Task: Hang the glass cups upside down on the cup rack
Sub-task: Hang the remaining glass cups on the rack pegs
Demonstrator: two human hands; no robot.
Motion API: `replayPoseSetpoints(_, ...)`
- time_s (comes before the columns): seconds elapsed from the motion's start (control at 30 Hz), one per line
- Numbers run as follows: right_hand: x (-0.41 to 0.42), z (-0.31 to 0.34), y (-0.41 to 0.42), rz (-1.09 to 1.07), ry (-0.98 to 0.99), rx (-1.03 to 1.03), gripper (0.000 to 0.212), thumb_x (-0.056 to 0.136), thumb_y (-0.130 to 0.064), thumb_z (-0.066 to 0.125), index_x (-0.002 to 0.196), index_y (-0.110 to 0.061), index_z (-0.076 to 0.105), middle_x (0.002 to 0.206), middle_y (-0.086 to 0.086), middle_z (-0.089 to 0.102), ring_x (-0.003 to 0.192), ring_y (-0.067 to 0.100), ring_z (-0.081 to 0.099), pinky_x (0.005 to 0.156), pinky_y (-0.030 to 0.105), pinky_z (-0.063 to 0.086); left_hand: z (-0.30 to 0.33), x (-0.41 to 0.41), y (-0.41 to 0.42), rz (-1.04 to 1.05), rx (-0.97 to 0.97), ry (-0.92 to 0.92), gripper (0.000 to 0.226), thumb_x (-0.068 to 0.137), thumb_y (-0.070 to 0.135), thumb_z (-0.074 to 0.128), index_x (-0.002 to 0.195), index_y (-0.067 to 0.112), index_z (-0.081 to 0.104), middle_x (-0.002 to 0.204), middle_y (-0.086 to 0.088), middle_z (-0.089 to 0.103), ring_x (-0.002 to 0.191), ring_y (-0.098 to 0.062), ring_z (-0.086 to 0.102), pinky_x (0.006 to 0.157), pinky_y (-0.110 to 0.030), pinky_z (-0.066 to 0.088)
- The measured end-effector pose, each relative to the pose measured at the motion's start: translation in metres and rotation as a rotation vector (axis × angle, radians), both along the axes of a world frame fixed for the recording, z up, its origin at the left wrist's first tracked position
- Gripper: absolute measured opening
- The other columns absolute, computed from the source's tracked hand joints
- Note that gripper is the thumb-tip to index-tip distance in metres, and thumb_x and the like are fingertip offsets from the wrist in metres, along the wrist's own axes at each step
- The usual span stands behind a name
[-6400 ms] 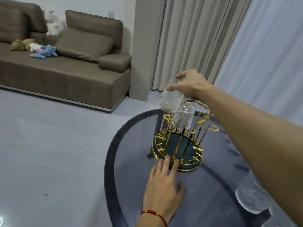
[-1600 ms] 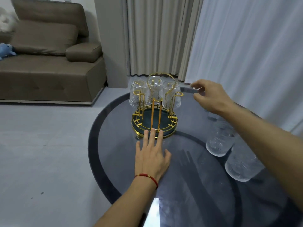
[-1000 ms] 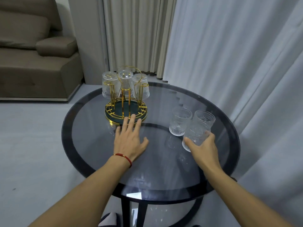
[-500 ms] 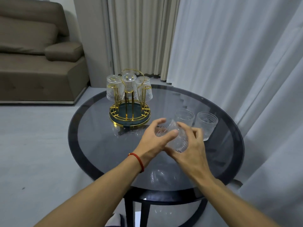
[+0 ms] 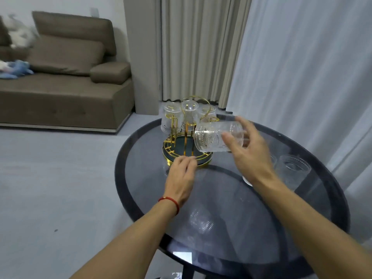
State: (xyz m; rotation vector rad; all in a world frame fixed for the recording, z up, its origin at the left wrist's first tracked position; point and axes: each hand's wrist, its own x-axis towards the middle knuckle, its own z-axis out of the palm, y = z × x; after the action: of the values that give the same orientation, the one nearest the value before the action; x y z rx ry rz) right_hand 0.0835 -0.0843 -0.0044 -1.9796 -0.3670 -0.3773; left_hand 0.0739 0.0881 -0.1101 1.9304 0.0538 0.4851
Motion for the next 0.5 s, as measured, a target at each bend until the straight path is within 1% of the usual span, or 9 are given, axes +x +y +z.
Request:
replayPoseSetpoints(0.03, 0.009, 0.013, 0.007, 0.004, -0.045, -0.029, 0.065, 0.096, -0.049, 0.066, 0.155, -0.031, 0.043, 0.145, 0.004, 0.059, 0.131, 0.021, 0.057, 0.111, 0.048, 0.047, -0.009, 0.004, 0.005, -0.027, 0.157, 0.013, 0.053, 0.090, 0.054, 0.037, 0.123, 0.023, 0.065, 0.141, -0.004, 0.050, 0.131, -0.011, 0.043, 0.111, -0.042, 0.037)
replayPoseSetpoints(0.07, 0.019, 0.026, 0.016, 0.008, -0.088, -0.066, 0.066, 0.097, -0.049, 0.065, 0.156, -0.030, 0.042, 0.148, 0.004, 0.058, 0.133, 0.018, 0.055, 0.113, 0.043, 0.044, -0.017, 0.008, 0.009, -0.058, 0.283, 0.041, 0.057, 0.089, 0.051, 0.040, 0.133, 0.022, 0.061, 0.153, -0.003, 0.040, 0.141, -0.015, 0.032, 0.117, -0.046, 0.030)
replayPoseSetpoints(0.1, 0.029, 0.039, 0.026, 0.016, -0.127, -0.107, 0.068, 0.097, -0.049, 0.065, 0.157, -0.029, 0.040, 0.151, 0.003, 0.055, 0.135, 0.015, 0.052, 0.114, 0.037, 0.041, -0.024, 0.012, 0.012, -0.078, 0.390, 0.067, 0.062, 0.088, 0.051, 0.041, 0.142, 0.023, 0.054, 0.161, -0.001, 0.030, 0.148, -0.018, 0.022, 0.120, -0.049, 0.024)
replayPoseSetpoints(0.13, 0.038, 0.050, 0.036, 0.031, -0.155, -0.148, 0.070, 0.097, -0.048, 0.065, 0.159, -0.027, 0.039, 0.155, 0.003, 0.052, 0.138, 0.016, 0.051, 0.113, 0.034, 0.038, -0.029, 0.015, 0.014, -0.090, 0.473, 0.093, 0.067, 0.088, 0.054, 0.040, 0.148, 0.025, 0.046, 0.165, 0.000, 0.022, 0.151, -0.017, 0.012, 0.122, -0.051, 0.018)
replayPoseSetpoints(0.17, 0.047, 0.060, 0.046, 0.055, -0.166, -0.190, 0.071, 0.098, -0.046, 0.065, 0.160, -0.026, 0.038, 0.158, 0.004, 0.049, 0.140, 0.019, 0.049, 0.114, 0.035, 0.037, -0.033, 0.017, 0.016, -0.097, 0.536, 0.119, 0.070, 0.089, 0.057, 0.036, 0.153, 0.028, 0.037, 0.168, 0.002, 0.016, 0.153, -0.016, 0.004, 0.122, -0.053, 0.013)
replayPoseSetpoints(0.23, 0.064, 0.072, 0.066, 0.102, -0.165, -0.287, 0.071, 0.098, -0.045, 0.065, 0.160, -0.025, 0.036, 0.158, 0.009, 0.047, 0.143, 0.026, 0.047, 0.119, 0.045, 0.037, -0.040, 0.020, 0.016, -0.081, 0.616, 0.144, 0.073, 0.092, 0.062, 0.032, 0.157, 0.029, 0.025, 0.169, 0.003, 0.010, 0.154, -0.015, -0.003, 0.123, -0.053, 0.008)
replayPoseSetpoints(0.3, 0.078, 0.079, 0.085, 0.138, -0.161, -0.382, 0.072, 0.098, -0.044, 0.066, 0.160, -0.024, 0.036, 0.157, 0.013, 0.046, 0.143, 0.031, 0.045, 0.119, 0.052, 0.037, -0.043, 0.022, 0.015, -0.044, 0.659, 0.148, 0.075, 0.094, 0.062, 0.031, 0.159, 0.027, 0.018, 0.169, 0.003, 0.011, 0.154, -0.015, -0.003, 0.124, -0.050, 0.007)
replayPoseSetpoints(0.4, 0.095, 0.081, 0.108, 0.165, -0.151, -0.434, 0.075, 0.096, -0.044, 0.068, 0.158, -0.015, 0.036, 0.158, 0.012, 0.046, 0.143, 0.031, 0.045, 0.118, 0.051, 0.039, -0.044, 0.024, 0.012, -0.009, 0.718, 0.164, 0.079, 0.093, 0.062, 0.028, 0.160, 0.024, 0.011, 0.169, 0.002, 0.008, 0.154, -0.015, -0.008, 0.125, -0.048, 0.005)
replayPoseSetpoints(0.5, 0.106, 0.073, 0.126, 0.144, -0.138, -0.474, 0.078, 0.094, -0.050, 0.067, 0.155, -0.009, 0.039, 0.156, 0.013, 0.048, 0.143, 0.031, 0.045, 0.116, 0.046, 0.040, -0.045, 0.026, 0.008, -0.005, 0.756, 0.185, 0.080, 0.091, 0.065, 0.025, 0.160, 0.028, 0.006, 0.170, 0.000, 0.003, 0.153, -0.017, -0.017, 0.124, -0.051, -0.001)
